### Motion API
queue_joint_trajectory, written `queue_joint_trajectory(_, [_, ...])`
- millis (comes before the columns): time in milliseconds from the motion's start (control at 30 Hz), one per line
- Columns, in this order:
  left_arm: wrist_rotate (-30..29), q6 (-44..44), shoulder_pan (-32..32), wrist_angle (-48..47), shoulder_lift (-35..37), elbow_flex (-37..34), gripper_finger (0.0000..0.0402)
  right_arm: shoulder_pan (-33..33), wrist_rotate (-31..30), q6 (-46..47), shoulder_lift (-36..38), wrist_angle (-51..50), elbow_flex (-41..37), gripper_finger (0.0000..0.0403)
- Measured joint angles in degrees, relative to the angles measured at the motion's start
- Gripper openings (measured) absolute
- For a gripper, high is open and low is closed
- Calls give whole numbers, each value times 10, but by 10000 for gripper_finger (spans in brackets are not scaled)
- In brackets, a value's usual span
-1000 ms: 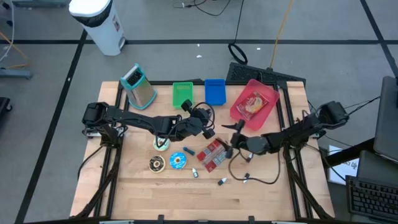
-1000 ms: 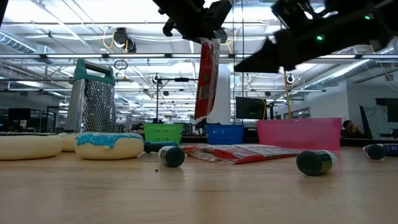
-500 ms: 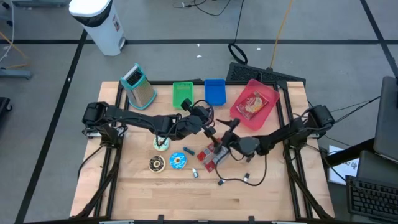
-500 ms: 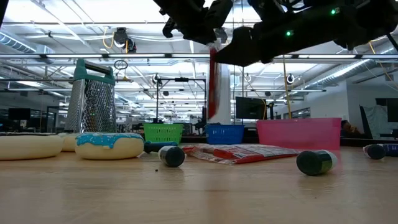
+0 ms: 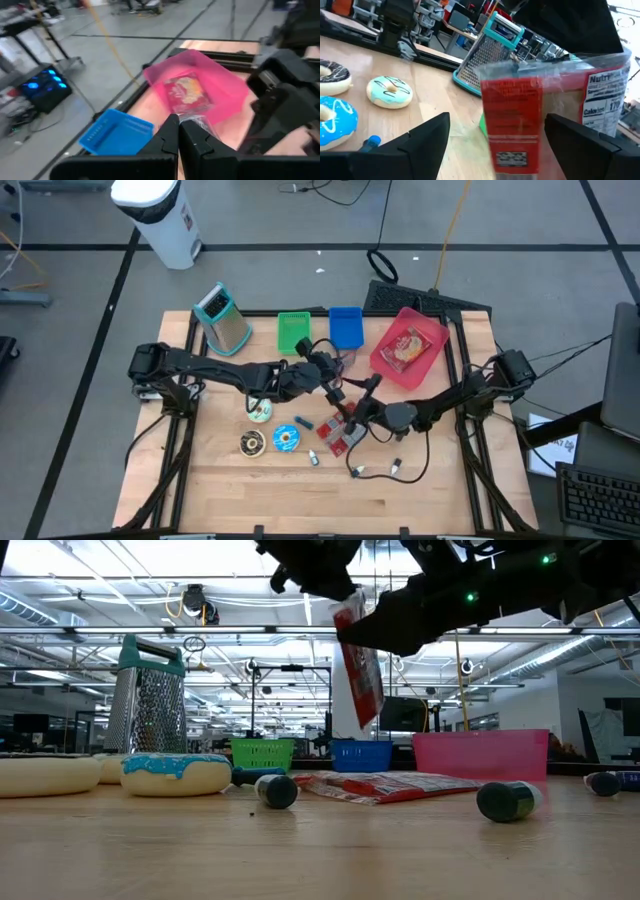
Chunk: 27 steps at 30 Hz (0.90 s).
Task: Pick & Place Food Item
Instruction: Stack the bottom red popcorn bag on top of the red popcorn bag in the pink bin
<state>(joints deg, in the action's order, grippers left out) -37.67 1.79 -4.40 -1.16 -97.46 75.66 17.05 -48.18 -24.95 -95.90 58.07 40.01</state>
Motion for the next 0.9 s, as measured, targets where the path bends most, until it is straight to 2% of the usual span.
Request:
queue_joint_trajectory(400, [113,21,-5,24,12,0,0,8,-17,-28,0,-11,0,308])
queue_joint_trajectory(533, [87,46,-6,12,21,0,0,27,-15,-31,7,-5,0,308])
queue_joint_trajectory(700, [18,80,-8,22,37,0,0,50,-19,-38,19,-14,0,308])
queue_joint_trajectory(767, [6,90,-13,33,47,0,0,59,-55,-70,19,-9,-1,308])
queue_joint_trajectory(900, [6,70,-29,118,49,0,0,63,-138,-134,19,5,-1,308])
